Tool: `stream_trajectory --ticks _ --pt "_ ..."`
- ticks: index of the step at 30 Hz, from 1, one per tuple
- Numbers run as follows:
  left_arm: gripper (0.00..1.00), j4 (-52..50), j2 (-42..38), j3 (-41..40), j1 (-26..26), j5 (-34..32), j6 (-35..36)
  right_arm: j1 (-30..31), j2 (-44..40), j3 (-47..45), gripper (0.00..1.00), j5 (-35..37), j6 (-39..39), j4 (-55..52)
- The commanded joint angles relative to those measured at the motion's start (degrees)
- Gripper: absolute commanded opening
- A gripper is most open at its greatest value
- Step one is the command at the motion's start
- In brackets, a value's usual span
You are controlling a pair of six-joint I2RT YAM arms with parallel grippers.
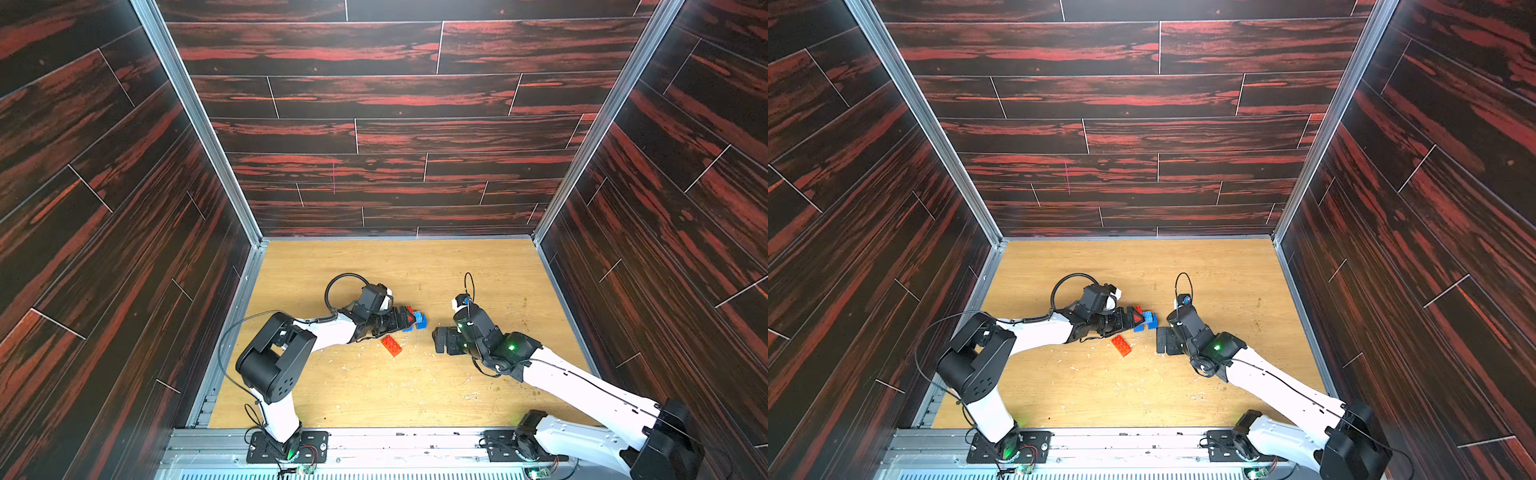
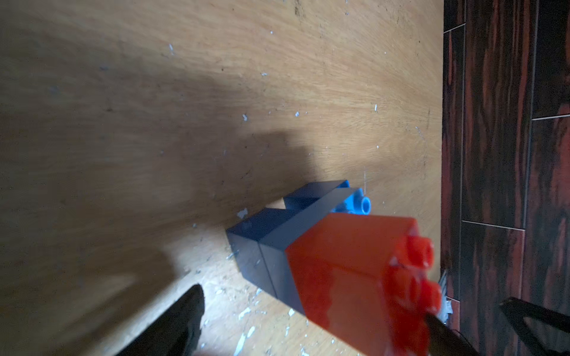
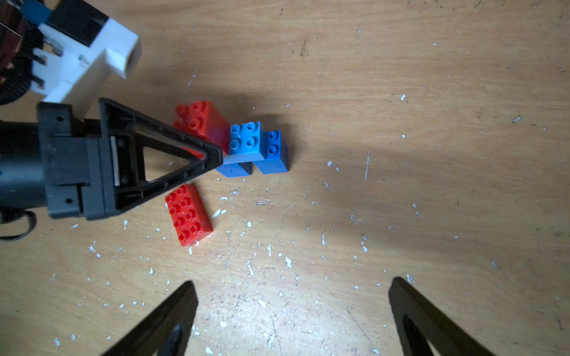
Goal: Assemble a giraffe with lego
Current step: Adjust the lego brick at the center of the board.
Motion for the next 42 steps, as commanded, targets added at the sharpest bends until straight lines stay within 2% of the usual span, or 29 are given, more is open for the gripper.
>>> stream_trajectory --ticks 1,10,20,30,32,36,39,42 --pt "0.93 0.76 -0.44 -0.77 0.07 0.8 -0.23 -0.1 -0.61 -0.42 0.99 0.72 0.18 -1.0" --pt "0.92 -4.74 -4.1 -2.04 0.07 -0.22 3.56 -0.05 1.71 0.86 0.99 0.86 -0.39 -0.48" --pt "0.9 -6.12 -7.27 -5.43 0.09 0.14 3.68 -0.1 3.6 2.51 0.98 0.99 -0.83 -1.08" --pt "0.89 -10.24 -13.04 -8.73 0.03 -0.28 4.05 -0.01 7.88 5.11 0.98 0.56 3.54 -4.6" --pt "0.89 -13.04 -14.87 -8.52 0.08 -1.38 4.73 0.35 9.32 5.3 0.98 -1.39 3.91 -3.56" --pt "0.93 -22.21 -19.33 -6.13 1.58 -6.74 6.67 3.14 12.7 6.7 0.97 -0.87 6.48 -2.8" --pt "1.0 -29.56 -22.76 -4.12 4.06 -11.6 7.8 6.32 16.47 8.67 0.97 -0.81 8.48 -1.97" --pt "1.0 -37.09 -24.6 -1.54 7.2 -14.44 10.37 9.28 21.12 11.39 0.98 -0.48 11.25 -1.48"
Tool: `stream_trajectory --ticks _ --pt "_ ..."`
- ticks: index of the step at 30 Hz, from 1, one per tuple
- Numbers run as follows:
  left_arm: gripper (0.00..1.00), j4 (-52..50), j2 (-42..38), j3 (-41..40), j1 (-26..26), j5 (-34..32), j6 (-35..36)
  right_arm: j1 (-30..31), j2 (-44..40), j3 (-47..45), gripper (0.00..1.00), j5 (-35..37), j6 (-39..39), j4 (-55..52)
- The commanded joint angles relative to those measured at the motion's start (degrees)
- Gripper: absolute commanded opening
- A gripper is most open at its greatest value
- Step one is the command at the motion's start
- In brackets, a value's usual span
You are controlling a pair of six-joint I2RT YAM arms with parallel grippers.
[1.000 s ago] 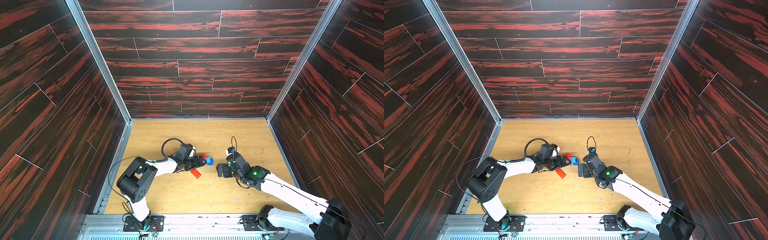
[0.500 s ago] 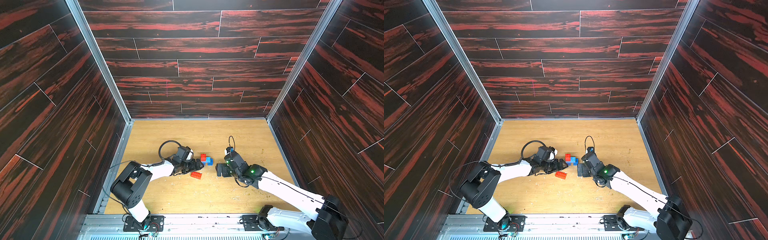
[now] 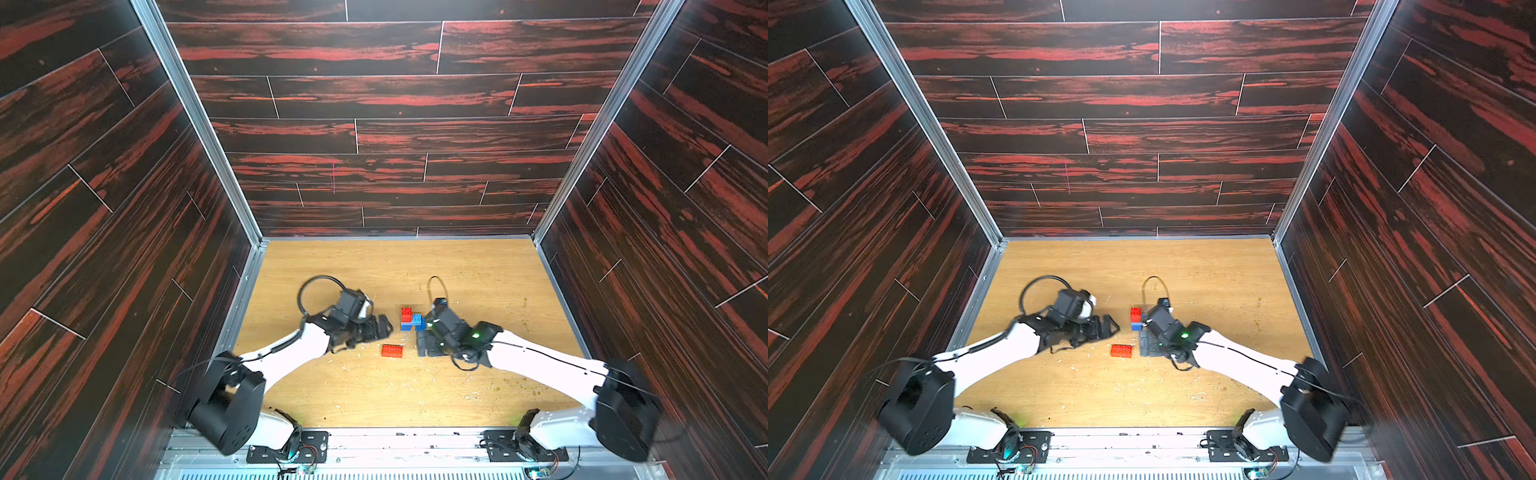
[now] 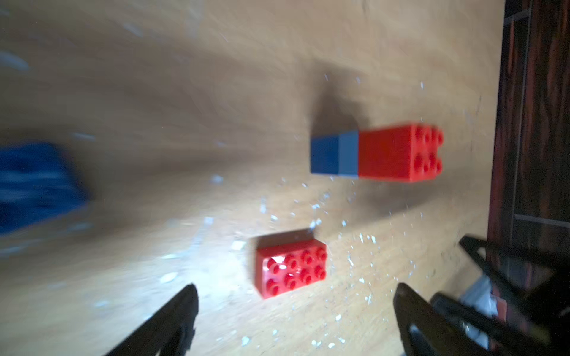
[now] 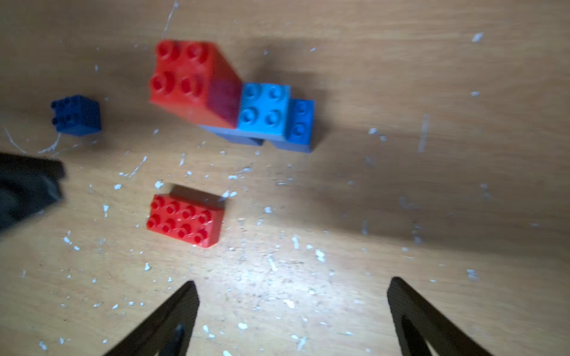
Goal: Assemble a giraffe with lego
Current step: Adjust the lego brick at the center of the board, then pick up the lego brick from the center of the board.
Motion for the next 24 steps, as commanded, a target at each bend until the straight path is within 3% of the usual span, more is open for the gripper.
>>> stream_trajectory --ticks 1,6,13,24 --pt "1.0 -12.37 -3.0 3.11 3.38 -5.99 4.06 2.85 4.42 3.26 0.98 -0.19 4.56 1.1" --pt "1.0 -17.86 -4.97 3.28 9.17 -6.58 5.98 5.9 12.19 9.29 0.96 0.81 9.25 -0.36" --pt "1.0 -22.57 -5.91 3.43 13.52 -6.97 8.27 7.92 19.98 16.44 0.9 0.71 14.45 -1.7" --pt "1.0 -26.45 -7.23 4.48 14.75 -5.03 10.43 8.22 28.61 21.68 0.9 -1.37 17.71 -4.29"
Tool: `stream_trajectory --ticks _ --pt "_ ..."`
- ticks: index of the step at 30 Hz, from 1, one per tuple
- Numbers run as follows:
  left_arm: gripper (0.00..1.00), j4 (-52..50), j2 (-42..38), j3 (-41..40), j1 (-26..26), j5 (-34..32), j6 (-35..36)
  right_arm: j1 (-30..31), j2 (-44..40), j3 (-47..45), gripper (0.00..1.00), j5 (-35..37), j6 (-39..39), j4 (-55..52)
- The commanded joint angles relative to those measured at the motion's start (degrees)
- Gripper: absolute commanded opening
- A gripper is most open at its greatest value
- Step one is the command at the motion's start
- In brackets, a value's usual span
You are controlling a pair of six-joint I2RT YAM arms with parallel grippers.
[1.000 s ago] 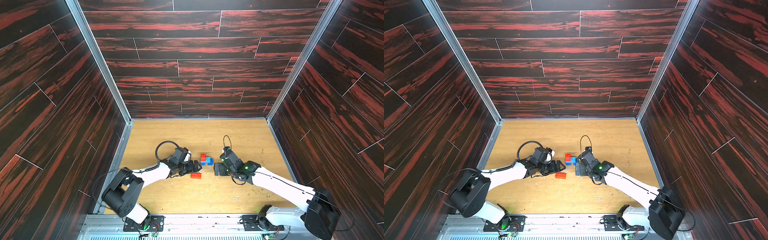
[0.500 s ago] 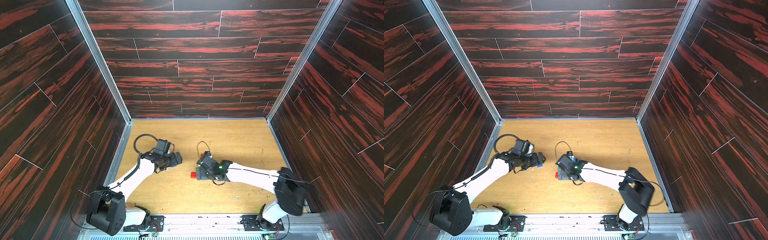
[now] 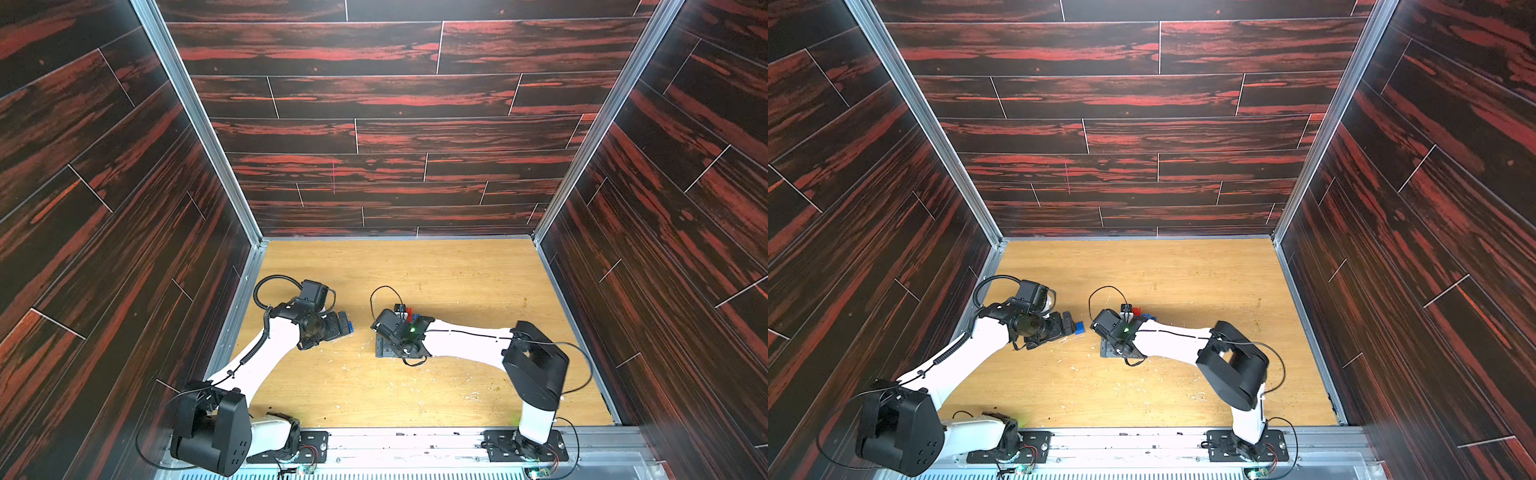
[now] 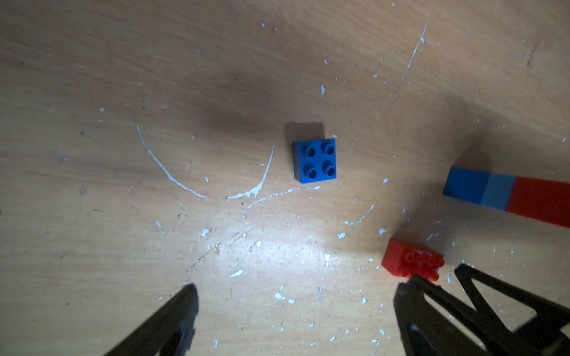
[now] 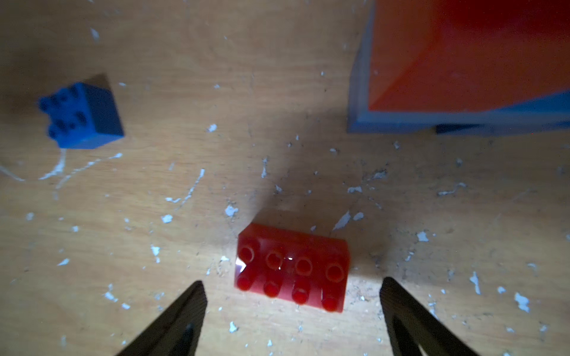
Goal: Assemble a giraffe with lego
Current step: Pick up the lego brick from the center of the board.
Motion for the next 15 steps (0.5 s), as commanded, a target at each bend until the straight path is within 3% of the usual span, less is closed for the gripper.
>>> stream_trajectory --ticks 1,15 --pt "1.0 -3.48 -1.7 1.58 0.33 0.27 1.84 0.75 2.52 2.11 0.89 -0.55 1.97 -2.34" --pt "1.0 -2.7 -1.79 1.18 0.51 1.6 2.48 0.94 6.01 5.49 0.81 0.64 2.93 -5.41"
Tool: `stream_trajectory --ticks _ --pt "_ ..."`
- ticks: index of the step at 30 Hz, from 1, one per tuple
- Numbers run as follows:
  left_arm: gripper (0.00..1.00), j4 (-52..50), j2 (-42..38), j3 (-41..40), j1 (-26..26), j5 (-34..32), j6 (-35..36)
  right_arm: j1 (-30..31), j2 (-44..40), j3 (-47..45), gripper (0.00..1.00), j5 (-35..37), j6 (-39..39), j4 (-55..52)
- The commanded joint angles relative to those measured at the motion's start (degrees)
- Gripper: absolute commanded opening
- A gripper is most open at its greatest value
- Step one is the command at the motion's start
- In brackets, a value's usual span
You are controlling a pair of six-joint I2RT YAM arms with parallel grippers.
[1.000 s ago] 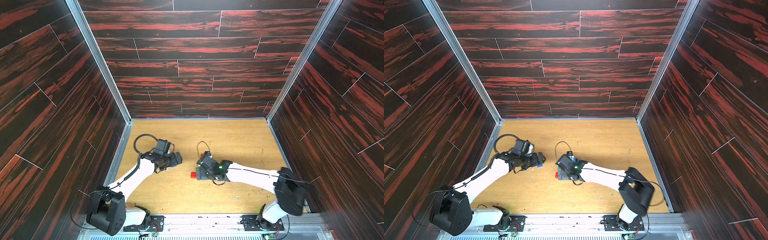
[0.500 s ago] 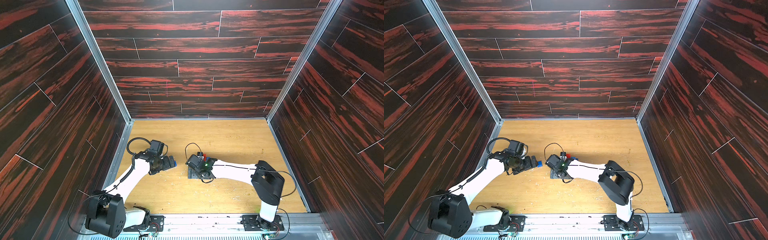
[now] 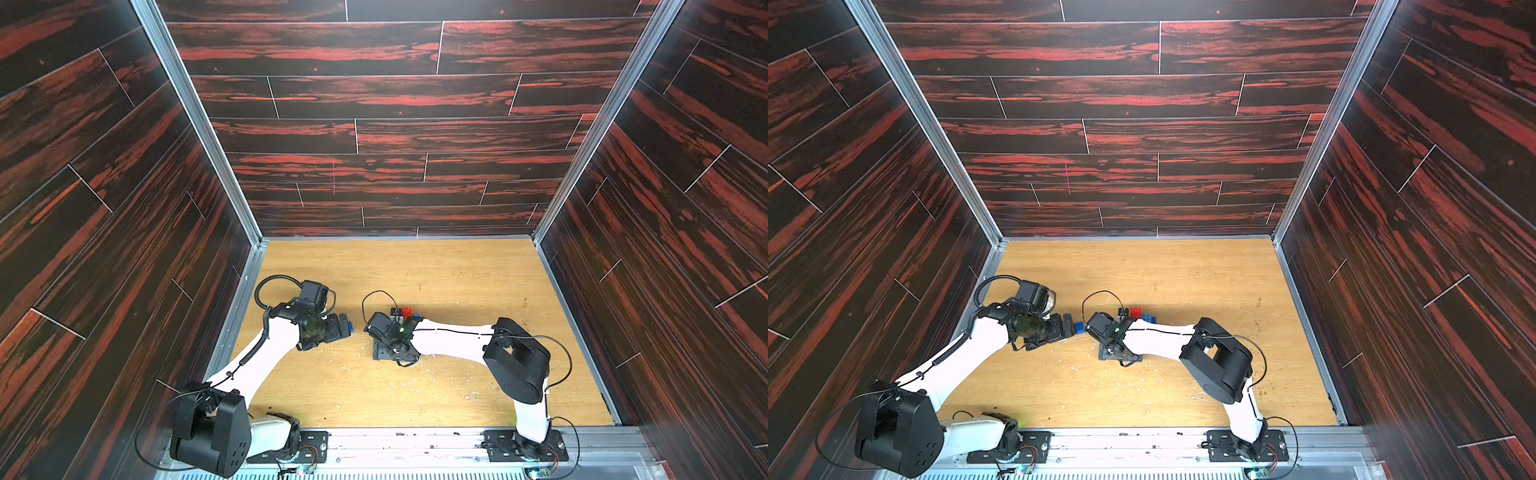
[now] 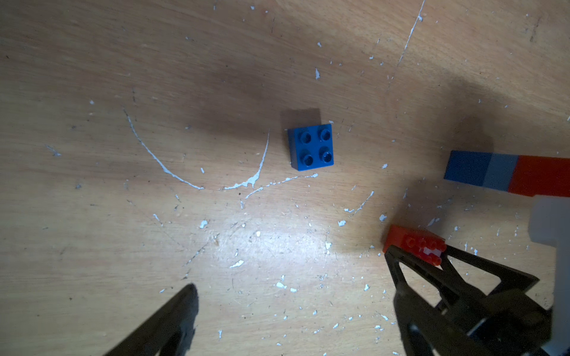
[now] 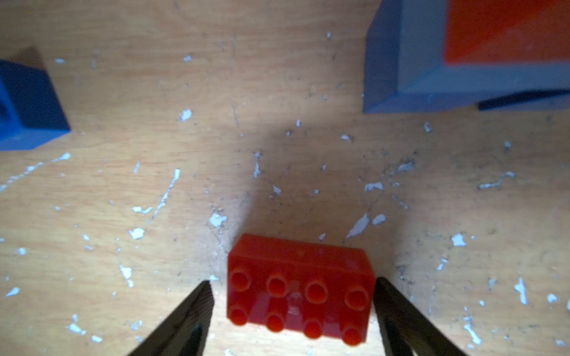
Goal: Assemble a giraffe with lego
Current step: Pick up the lego brick from the center of the board.
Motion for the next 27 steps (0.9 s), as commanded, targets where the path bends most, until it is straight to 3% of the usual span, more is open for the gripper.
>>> stream_trajectory --ticks 1,11,27 --pt "1.0 -1.68 -1.6 1.0 0.39 0.55 0.83 0.39 1.39 2.04 0.8 1.0 0.49 -2.83" --pt "1.0 -1.39 -1.42 0.92 0.43 1.41 1.05 0.31 2.5 3.27 0.65 1.28 -0.15 -4.14" --pt "1.0 -1.39 -1.42 0.67 0.43 2.11 1.43 -0.15 4.41 4.96 0.74 1.09 -1.36 -5.27"
